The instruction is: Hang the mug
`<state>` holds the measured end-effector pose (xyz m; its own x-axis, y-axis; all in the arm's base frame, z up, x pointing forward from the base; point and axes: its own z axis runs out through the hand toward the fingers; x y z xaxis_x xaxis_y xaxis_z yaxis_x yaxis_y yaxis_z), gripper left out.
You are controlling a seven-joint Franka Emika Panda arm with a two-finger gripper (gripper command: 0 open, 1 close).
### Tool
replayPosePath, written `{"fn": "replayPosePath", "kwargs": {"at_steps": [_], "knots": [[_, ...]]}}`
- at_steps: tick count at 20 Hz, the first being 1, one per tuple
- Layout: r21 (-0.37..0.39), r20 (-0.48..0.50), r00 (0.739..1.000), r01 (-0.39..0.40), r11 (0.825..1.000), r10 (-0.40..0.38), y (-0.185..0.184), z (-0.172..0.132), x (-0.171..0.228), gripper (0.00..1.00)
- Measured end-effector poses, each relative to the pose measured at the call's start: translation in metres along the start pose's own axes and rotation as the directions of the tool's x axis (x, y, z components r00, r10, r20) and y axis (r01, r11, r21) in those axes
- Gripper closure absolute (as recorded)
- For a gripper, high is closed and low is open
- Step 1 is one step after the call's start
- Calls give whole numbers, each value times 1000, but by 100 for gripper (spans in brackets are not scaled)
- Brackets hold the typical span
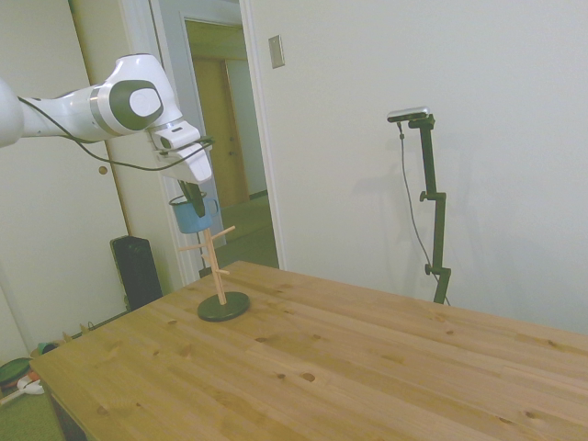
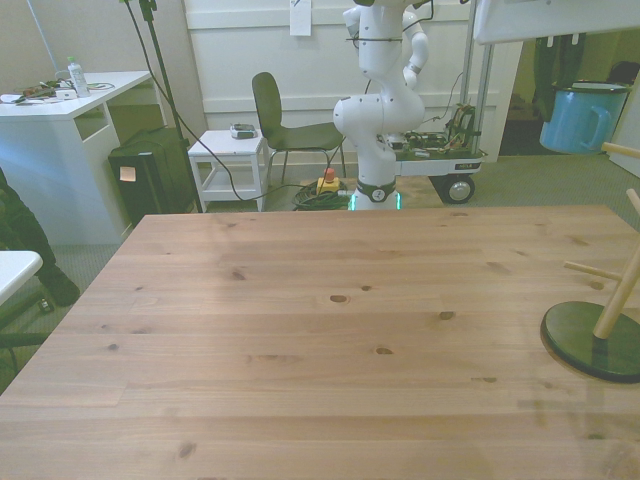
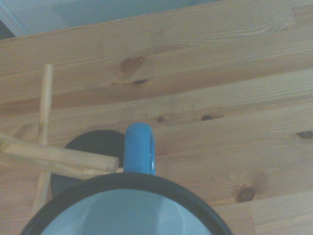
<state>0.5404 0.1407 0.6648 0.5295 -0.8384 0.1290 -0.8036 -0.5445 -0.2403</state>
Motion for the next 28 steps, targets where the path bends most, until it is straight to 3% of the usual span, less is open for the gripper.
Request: {"fn": "replayPosePath", "kwargs": {"at_steps": [28], "knots": [[-51,-27,1000,1,999,-3,-8,23,-18,100]]}}
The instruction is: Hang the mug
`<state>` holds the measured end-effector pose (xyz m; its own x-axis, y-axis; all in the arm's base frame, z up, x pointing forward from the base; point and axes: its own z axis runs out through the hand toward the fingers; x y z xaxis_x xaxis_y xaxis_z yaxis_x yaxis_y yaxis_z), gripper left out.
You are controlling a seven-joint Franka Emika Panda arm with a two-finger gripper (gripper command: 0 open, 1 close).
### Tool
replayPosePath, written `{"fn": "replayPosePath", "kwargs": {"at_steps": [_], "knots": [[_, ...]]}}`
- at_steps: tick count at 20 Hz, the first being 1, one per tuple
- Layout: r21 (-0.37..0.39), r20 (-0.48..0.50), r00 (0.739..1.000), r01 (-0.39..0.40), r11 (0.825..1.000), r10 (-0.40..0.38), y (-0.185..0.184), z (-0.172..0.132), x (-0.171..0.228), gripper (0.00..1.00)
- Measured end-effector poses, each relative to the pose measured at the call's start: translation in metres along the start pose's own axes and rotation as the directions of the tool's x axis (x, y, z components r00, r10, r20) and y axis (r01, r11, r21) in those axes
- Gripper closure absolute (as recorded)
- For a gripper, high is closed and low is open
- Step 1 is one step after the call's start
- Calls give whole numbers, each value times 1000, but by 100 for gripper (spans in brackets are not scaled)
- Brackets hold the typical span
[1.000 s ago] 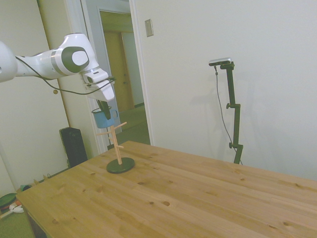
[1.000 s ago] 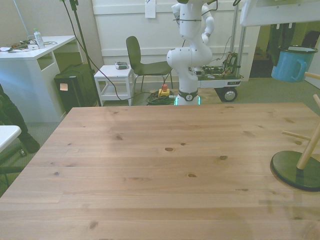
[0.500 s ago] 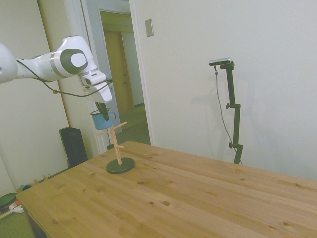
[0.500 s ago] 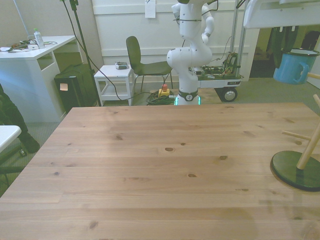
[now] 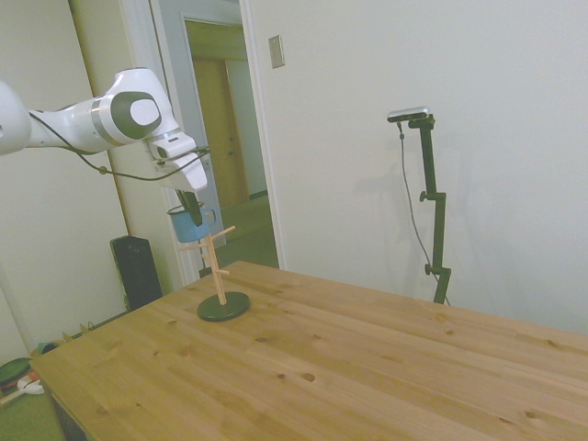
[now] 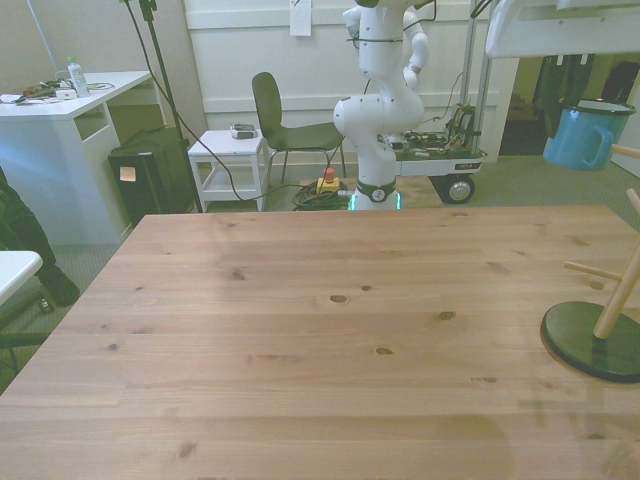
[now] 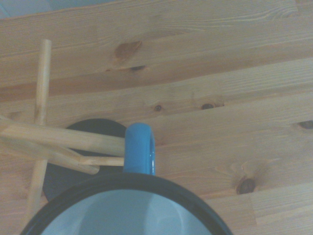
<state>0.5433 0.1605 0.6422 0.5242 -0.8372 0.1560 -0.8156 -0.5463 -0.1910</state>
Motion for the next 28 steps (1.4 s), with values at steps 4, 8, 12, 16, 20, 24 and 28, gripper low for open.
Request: {"fn": "replayPosePath", "kwargs": {"at_steps": [4,8,12,16,20,24,28], "knots": [[-17,-1,1000,2,1000,-2,-1,10,0,100],[-27,-1,1000,0,1000,0,0,16,0,100],[-21,-4,1000,-1,1000,1,0,13,-2,100],[-5,-15,1000,1,1000,-1,-4,3,-8,100],[-10,-28,1000,1,1000,-1,-10,5,-8,100],[-20,-31,1000,3,1000,-4,-22,15,-12,100],[-25,-38,999,13,1000,-14,-31,16,-23,100]]}}
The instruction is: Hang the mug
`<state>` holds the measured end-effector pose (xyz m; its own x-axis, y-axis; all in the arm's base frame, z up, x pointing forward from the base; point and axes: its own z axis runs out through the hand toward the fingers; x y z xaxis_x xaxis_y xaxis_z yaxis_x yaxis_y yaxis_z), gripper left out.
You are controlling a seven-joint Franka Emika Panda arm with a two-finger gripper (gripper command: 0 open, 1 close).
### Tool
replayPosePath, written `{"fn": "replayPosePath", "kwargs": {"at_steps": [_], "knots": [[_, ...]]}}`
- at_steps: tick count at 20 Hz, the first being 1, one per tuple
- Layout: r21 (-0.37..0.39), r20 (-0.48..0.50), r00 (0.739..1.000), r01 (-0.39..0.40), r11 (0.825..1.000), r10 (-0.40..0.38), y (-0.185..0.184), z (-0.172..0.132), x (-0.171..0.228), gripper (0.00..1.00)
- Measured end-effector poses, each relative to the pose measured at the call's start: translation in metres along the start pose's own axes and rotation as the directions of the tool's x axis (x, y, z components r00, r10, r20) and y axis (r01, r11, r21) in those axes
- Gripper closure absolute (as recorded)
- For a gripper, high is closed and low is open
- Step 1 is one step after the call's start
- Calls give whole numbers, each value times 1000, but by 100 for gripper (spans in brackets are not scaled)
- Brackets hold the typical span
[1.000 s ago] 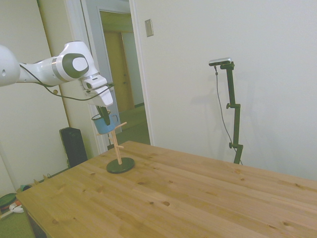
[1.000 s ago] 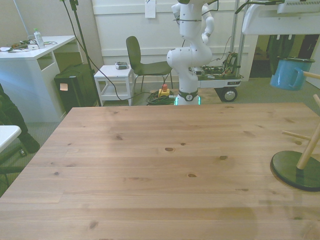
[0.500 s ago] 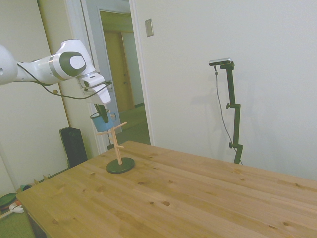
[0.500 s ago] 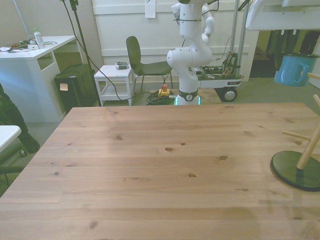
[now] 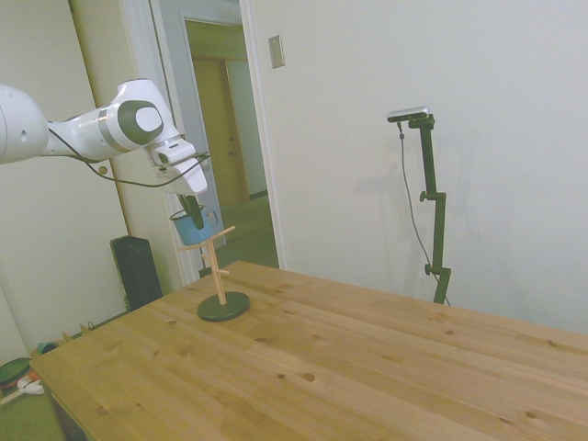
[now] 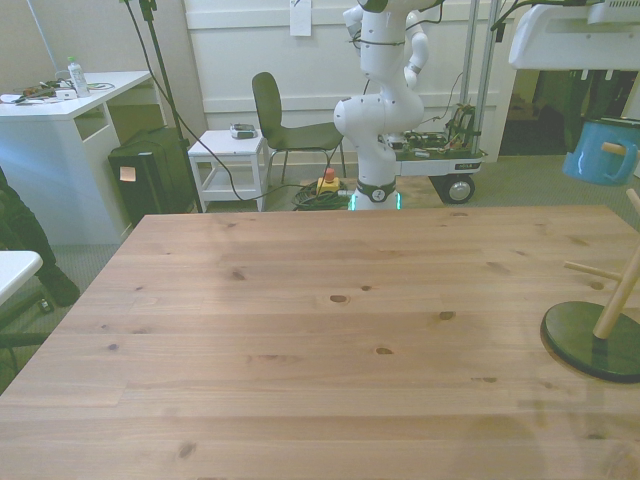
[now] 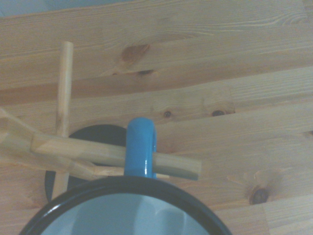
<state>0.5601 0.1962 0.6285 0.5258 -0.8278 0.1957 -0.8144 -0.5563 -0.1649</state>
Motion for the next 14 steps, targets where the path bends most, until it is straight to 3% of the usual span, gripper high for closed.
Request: {"fn": "replayPosePath", "kwargs": {"at_steps": [9,10,14], "knots": [[-18,8,1000,2,1000,-2,-5,11,-4,100],[-20,8,1000,3,1000,-3,-5,12,-4,0],[-27,8,1000,16,999,-16,-9,16,-12,0]]}}
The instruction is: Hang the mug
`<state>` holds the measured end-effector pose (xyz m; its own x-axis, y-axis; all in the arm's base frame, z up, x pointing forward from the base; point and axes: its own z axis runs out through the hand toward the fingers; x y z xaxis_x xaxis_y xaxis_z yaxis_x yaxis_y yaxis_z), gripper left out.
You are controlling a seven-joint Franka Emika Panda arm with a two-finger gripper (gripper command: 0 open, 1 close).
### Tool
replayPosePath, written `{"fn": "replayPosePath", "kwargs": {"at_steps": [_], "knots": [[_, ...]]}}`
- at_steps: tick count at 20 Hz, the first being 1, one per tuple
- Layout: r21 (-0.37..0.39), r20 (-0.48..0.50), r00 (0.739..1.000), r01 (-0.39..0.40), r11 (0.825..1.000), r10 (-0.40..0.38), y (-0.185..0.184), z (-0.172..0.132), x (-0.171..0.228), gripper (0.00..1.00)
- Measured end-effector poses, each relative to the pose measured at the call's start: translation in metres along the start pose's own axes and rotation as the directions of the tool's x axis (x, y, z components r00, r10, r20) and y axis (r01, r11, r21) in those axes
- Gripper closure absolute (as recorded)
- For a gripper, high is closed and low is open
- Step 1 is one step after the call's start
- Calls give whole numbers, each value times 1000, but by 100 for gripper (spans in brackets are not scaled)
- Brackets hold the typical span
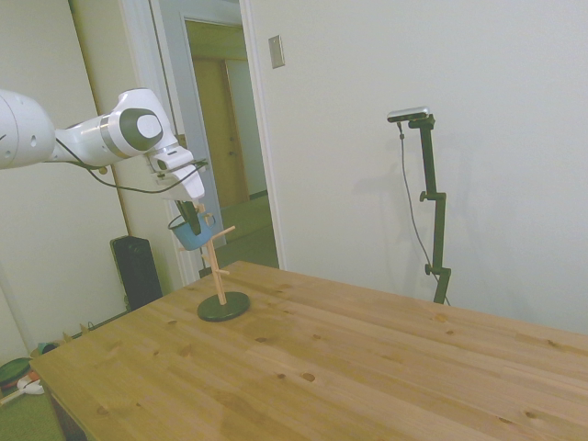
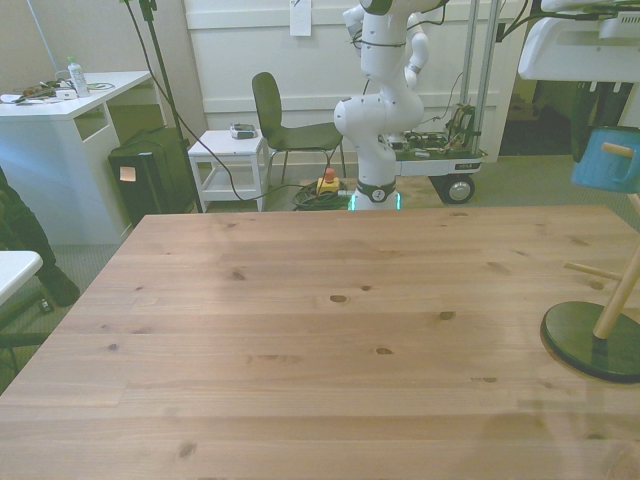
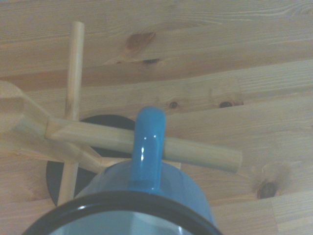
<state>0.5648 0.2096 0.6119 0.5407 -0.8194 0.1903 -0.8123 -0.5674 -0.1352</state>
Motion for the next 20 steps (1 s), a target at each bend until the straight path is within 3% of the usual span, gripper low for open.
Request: {"fn": "replayPosePath", "kwargs": {"at_steps": [14,20], "knots": [[-5,-4,1000,0,1000,0,3,0,0,0],[23,-45,999,-14,1000,15,54,-9,1,0]]}}
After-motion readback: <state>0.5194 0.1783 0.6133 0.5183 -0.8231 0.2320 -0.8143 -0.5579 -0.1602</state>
